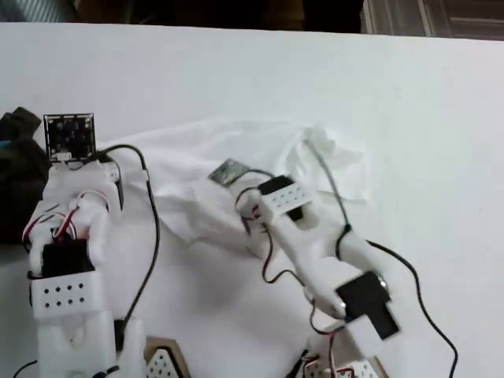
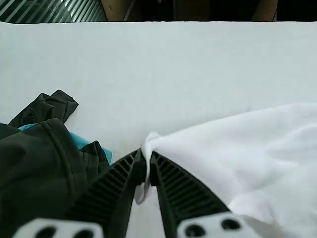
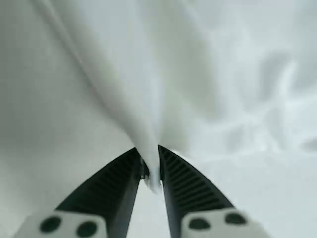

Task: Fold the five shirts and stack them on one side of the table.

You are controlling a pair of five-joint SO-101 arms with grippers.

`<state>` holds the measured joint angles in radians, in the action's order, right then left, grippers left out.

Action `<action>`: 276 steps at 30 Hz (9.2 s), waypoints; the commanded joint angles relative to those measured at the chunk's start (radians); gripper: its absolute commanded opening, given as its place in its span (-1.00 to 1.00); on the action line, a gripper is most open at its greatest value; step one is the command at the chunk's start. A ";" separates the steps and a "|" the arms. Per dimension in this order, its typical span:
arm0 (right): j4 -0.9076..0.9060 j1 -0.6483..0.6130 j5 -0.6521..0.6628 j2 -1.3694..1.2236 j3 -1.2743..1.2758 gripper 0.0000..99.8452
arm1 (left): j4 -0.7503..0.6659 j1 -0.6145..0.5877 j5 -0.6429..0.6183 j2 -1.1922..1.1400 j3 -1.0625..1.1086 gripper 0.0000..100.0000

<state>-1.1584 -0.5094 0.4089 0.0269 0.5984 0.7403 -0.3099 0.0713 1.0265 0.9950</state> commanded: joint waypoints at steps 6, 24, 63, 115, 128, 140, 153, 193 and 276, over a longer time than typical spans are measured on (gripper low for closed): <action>-0.096 0.124 0.087 0.544 -0.110 -0.96 | 0.003 0.003 0.006 0.000 0.002 -0.95; -0.064 0.467 0.086 0.725 -0.578 -0.96 | 0.414 0.060 -0.094 0.002 -0.555 -0.95; -0.193 0.576 0.087 1.132 -0.997 -0.96 | 0.927 0.054 -0.163 0.009 -1.122 -0.95; 0.251 0.489 0.196 -0.360 -0.727 -0.96 | 0.881 0.150 -0.106 -2.174 -2.476 -0.95; -0.025 0.470 0.144 -0.189 -0.726 -0.96 | 1.053 0.126 -0.005 -2.027 -2.350 -0.95; -0.002 0.441 0.152 0.222 -0.278 -0.96 | 1.010 0.126 0.058 -1.375 -1.515 -0.95; 0.053 0.552 0.247 0.630 0.169 -0.96 | 0.758 0.126 0.103 -0.993 -0.812 -0.95; 0.013 0.662 0.391 0.954 0.601 -0.95 | 0.535 0.121 0.212 -0.844 -0.397 -0.95; -0.616 0.568 0.014 -0.685 -1.852 -0.96 | 1.016 0.175 0.058 -1.450 -1.601 -0.94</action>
<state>-1.7461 0.0675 0.4304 -0.7833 -1.2597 1.7699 -0.1473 0.1235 -0.6383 -0.8339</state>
